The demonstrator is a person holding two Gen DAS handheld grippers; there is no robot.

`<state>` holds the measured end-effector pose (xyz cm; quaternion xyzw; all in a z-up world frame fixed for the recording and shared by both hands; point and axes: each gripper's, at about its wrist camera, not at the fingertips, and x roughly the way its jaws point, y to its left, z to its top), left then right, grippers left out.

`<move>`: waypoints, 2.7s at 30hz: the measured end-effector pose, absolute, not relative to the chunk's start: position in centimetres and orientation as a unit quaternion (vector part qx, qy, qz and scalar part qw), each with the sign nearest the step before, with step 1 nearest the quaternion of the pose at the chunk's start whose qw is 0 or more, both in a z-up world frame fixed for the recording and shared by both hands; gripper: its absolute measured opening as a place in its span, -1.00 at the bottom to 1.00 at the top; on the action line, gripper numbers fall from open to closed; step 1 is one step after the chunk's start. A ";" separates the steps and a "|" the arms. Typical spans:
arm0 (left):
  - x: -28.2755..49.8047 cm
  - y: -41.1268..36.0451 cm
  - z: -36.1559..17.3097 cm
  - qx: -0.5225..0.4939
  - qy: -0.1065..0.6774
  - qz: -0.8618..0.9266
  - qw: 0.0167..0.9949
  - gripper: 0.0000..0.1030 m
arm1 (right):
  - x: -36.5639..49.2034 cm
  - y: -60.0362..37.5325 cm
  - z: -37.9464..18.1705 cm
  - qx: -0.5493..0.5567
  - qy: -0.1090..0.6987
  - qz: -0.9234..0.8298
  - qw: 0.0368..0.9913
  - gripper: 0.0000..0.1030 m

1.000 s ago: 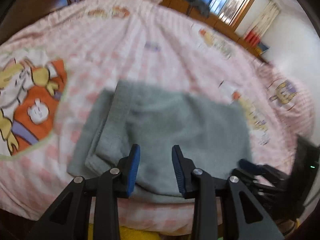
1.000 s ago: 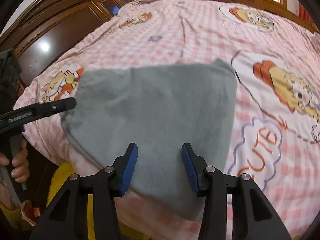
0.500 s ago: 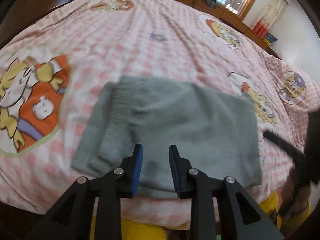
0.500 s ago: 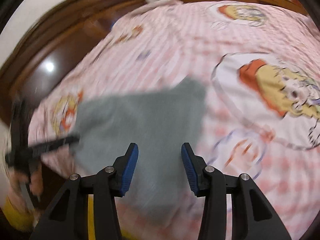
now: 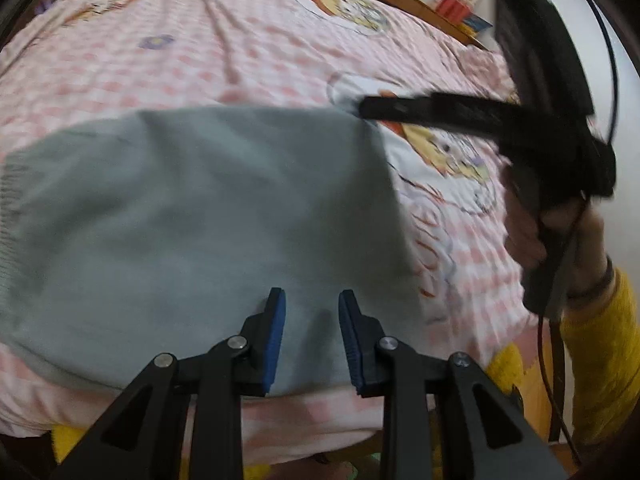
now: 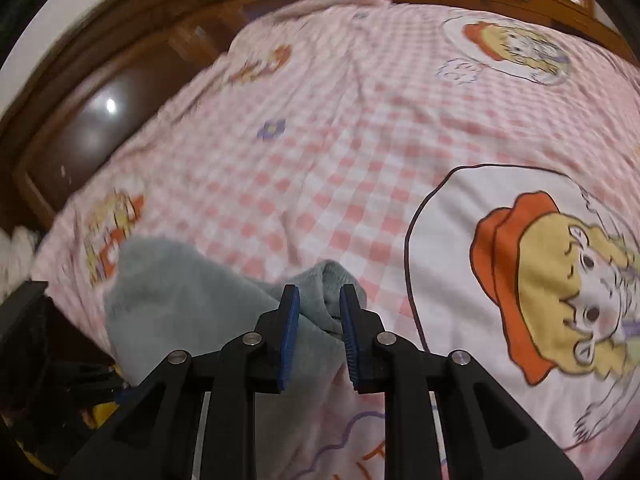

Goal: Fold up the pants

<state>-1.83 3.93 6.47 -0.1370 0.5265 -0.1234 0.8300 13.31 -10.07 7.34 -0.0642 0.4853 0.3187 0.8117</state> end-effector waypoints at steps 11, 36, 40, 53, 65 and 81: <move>-2.8 1.8 5.1 -0.099 0.531 -0.103 0.835 -0.33 | 13.4 -10.7 7.2 -0.066 0.470 0.281 0.834 -0.95; 2.3 11.8 8.9 -0.109 0.461 -0.004 0.881 -0.33 | 12.2 -9.1 7.2 -0.043 0.468 0.289 0.834 -0.90; 3.8 16.2 6.3 -0.095 0.490 0.064 0.864 -0.65 | 13.6 -8.7 3.7 -0.075 0.488 0.237 0.836 -0.90; 0.3 16.4 7.3 -0.106 0.487 0.041 0.866 -0.38 | 6.4 -15.6 5.8 0.111 0.513 0.254 0.812 -0.50; -2.0 14.9 5.6 -0.092 0.512 0.041 0.853 -0.38 | -0.8 -14.7 2.1 0.197 0.552 0.288 0.757 -0.71; -4.7 17.1 5.7 -0.100 0.524 0.059 0.844 -0.47 | -0.8 -15.2 0.9 0.208 0.579 0.299 0.729 -0.75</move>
